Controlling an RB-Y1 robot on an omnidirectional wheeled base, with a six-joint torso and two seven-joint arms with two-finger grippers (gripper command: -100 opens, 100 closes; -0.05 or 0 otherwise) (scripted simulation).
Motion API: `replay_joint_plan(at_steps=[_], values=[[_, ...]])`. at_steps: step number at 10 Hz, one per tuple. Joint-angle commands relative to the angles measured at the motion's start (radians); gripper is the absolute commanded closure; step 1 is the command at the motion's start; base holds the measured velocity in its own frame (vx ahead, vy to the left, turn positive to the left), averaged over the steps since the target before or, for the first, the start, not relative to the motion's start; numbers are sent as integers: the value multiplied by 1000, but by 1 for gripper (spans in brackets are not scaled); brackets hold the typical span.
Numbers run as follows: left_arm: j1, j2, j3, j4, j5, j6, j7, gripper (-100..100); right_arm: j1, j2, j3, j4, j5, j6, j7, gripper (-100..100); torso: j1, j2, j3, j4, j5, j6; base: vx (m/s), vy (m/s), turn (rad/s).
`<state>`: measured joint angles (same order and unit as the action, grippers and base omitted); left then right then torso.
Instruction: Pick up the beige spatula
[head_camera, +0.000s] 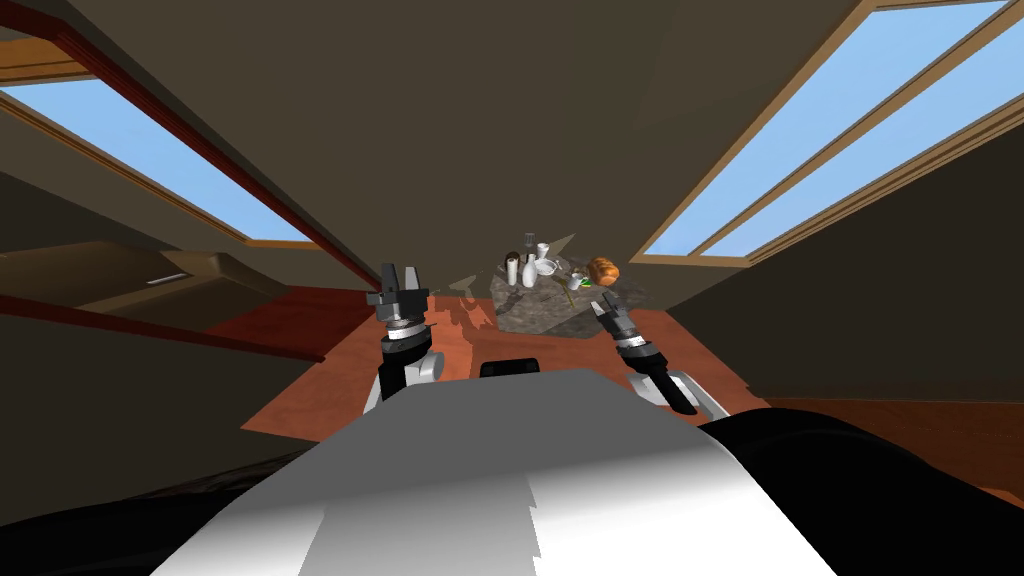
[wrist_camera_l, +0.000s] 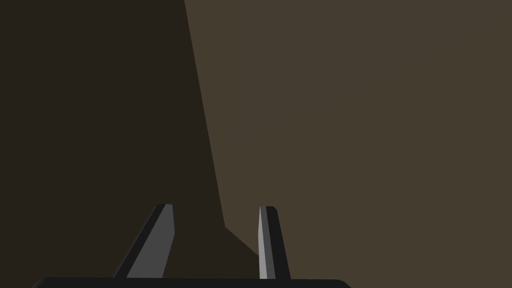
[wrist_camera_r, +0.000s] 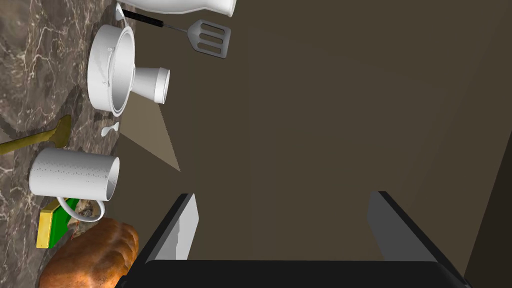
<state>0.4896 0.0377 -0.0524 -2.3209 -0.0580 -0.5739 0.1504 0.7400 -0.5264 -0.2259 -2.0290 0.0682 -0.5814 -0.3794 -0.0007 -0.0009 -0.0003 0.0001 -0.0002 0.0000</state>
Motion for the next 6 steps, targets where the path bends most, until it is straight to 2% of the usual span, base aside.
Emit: replay_joint_plan(at_steps=[1,5,6], values=[[0,0,0,0,0,0,0,0,0,0,0,0,0,0,0,-100,0,0,0,0,0,0,16,-9,-54],[0,0,0,0,0,0,0,0,0,0,0,0,0,0,0,-100,0,0,0,0,0,0,-3,2,9],[0,0,0,0,0,0,0,0,39,-38,-6,9,1,8,-15,-100,0,0,0,0,0,0,7,20,116]])
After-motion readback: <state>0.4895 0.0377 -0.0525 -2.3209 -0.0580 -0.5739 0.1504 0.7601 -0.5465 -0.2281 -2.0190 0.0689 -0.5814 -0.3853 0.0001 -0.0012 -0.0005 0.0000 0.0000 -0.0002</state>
